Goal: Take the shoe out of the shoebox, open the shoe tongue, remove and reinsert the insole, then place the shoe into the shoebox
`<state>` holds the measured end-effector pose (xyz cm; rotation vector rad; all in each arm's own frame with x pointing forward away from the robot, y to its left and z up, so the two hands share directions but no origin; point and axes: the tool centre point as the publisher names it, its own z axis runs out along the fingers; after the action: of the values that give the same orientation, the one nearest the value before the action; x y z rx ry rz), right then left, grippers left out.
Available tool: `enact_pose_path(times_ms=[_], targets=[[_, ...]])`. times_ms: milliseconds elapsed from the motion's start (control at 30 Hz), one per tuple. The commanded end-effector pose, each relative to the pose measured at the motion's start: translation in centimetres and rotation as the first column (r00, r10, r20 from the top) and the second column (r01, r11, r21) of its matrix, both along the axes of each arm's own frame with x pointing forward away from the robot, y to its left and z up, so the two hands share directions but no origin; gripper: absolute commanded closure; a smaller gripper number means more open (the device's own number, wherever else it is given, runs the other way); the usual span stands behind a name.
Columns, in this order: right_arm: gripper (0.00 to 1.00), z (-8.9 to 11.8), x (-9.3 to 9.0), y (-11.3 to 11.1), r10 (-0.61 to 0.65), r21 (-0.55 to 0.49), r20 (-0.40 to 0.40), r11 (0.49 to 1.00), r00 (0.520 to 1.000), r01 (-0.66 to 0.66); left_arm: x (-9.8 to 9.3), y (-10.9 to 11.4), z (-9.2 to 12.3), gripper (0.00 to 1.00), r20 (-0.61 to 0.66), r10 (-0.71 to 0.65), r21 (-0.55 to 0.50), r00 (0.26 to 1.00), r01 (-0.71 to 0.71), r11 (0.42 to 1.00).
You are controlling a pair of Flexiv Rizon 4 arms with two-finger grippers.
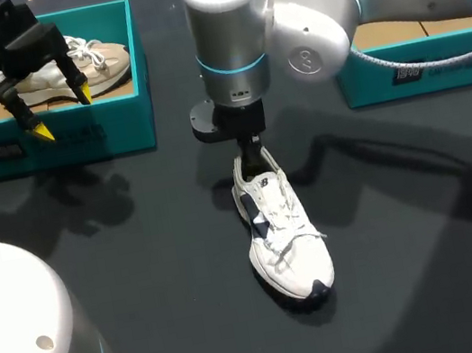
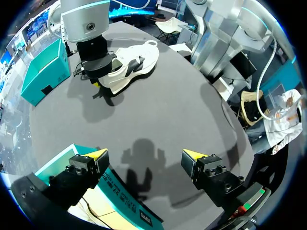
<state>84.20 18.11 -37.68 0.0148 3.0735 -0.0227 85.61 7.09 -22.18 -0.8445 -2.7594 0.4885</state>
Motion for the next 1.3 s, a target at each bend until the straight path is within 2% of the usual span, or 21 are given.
enact_pose_path(times_ms=[33, 300, 367, 933, 1067, 1300], targets=[[1.0, 3.4, -0.7, -1.4, 0.001, 0.001, 0.022, 1.0, 1.0, -0.001, 0.0, 0.1, 0.0, 0.0, 0.001, 0.0, 0.001, 1.0, 0.0, 1.0], [1.0, 10.4, 0.7, -4.0, 0.041, -0.033, 0.064, 0.999, 0.997, -0.039, 0.0, 0.1, 0.0, 0.0, 0.001, 0.0, 0.001, 1.0, 0.0, 1.0], [1.0, 11.7, 1.1, -4.6, 0.037, -0.035, 0.053, 0.999, 0.998, -0.035, 0.0, 0.1, 0.0, 0.0, 0.001, 0.0, 0.001, 1.0, 0.0, 1.0], [1.0, 11.7, 1.1, -4.6, 0.037, -0.035, 0.053, 0.999, 0.998, -0.035, 0.0, 0.1, 0.0, 0.0, 0.001, 0.0, 0.001, 1.0, 0.0, 1.0], [1.0, 13.6, 1.7, -6.6, 0.008, -0.061, 0.09, 0.998, 0.996, -0.002, 0.0, 0.1, 0.0, 0.0, 0.001, 0.0, 0.001, 1.0, 0.0, 1.0], [1.0, 18.6, 4.0, -10.1, 0.016, -0.103, 0.188, 0.995, 0.982, 0.003, 0.0, 0.1, 0.0, 0.0, 0.001, 0.0, 0.001, 1.0, 0.0, 1.0]])
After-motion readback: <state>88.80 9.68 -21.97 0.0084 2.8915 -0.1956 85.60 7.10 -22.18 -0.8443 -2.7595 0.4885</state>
